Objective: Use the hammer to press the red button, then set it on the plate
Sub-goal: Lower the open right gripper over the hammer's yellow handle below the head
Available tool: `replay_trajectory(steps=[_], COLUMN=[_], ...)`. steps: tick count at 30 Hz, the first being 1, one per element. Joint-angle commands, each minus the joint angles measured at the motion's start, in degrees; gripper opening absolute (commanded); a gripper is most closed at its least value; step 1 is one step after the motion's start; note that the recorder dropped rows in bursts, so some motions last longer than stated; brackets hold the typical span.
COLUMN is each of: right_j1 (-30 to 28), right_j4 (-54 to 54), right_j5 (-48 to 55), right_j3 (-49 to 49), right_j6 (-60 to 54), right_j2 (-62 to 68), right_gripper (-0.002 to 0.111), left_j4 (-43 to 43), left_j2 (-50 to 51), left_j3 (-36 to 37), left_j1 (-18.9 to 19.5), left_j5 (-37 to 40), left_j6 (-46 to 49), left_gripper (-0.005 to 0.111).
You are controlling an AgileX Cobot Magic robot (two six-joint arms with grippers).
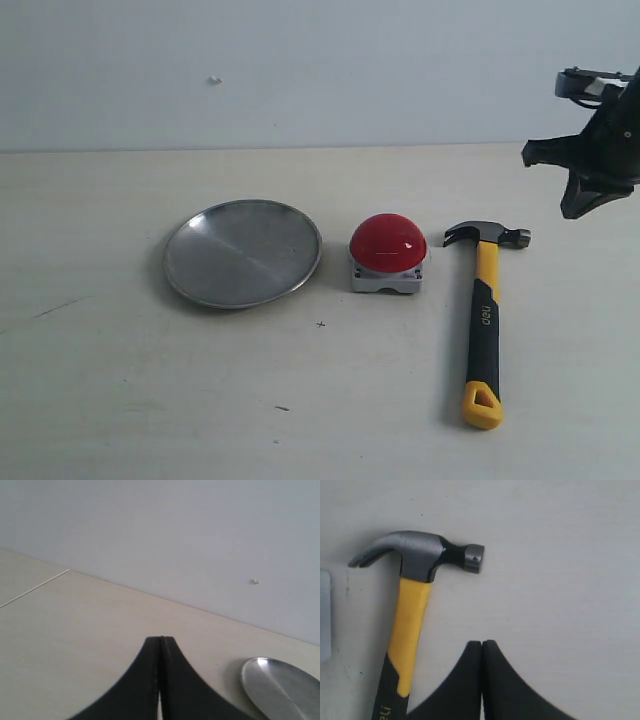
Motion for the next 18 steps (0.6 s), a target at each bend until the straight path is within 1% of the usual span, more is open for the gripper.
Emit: replay_trajectory(steps=[1, 6, 9, 11, 14, 16, 18], right_j1=[-3.21, -2.33, -0.63, 1.22, 5.52, 8.23, 9.88], right_j4=[3.95, 4.17, 5.45, 3.96, 0.09, -3.46, -4.42], right_j5=[-0.49, 0.16, 2.11, 2.59, 3.15, 2.26, 1.86], right_j3=[-1.21, -1.21, -1.21, -1.21, -1.21, -1.21, -1.21], right_j6=[-1.35, -0.09, 1.51, 5.09, 11.51, 17.81, 21.81], right_j2=[1.40, 1.75, 1.75, 1.75, 1.75, 1.75, 1.75], right_gripper=[0.000, 0.000, 0.000, 0.000, 0.000, 0.000, 0.000], left_j4=[-0.18, -0.18, -0.18, -0.18, -0.18, -0.18, -0.18], left_j2=[-0.40, -0.40, -0.40, -0.40, -0.40, -0.40, -0.40], left_j3=[0.01, 0.01, 0.01, 0.01, 0.01, 0.01, 0.01], left_j1=[-0.41, -0.41, -0.41, -0.41, -0.41, -0.41, -0.41], left_j5=[-0.08, -0.08, -0.08, -0.08, -0.08, -0.08, -0.08], left_j6=[-0.27, -0.27, -0.27, -0.27, -0.27, -0.27, -0.27], left_gripper=[0.000, 0.000, 0.000, 0.000, 0.000, 0.000, 0.000])
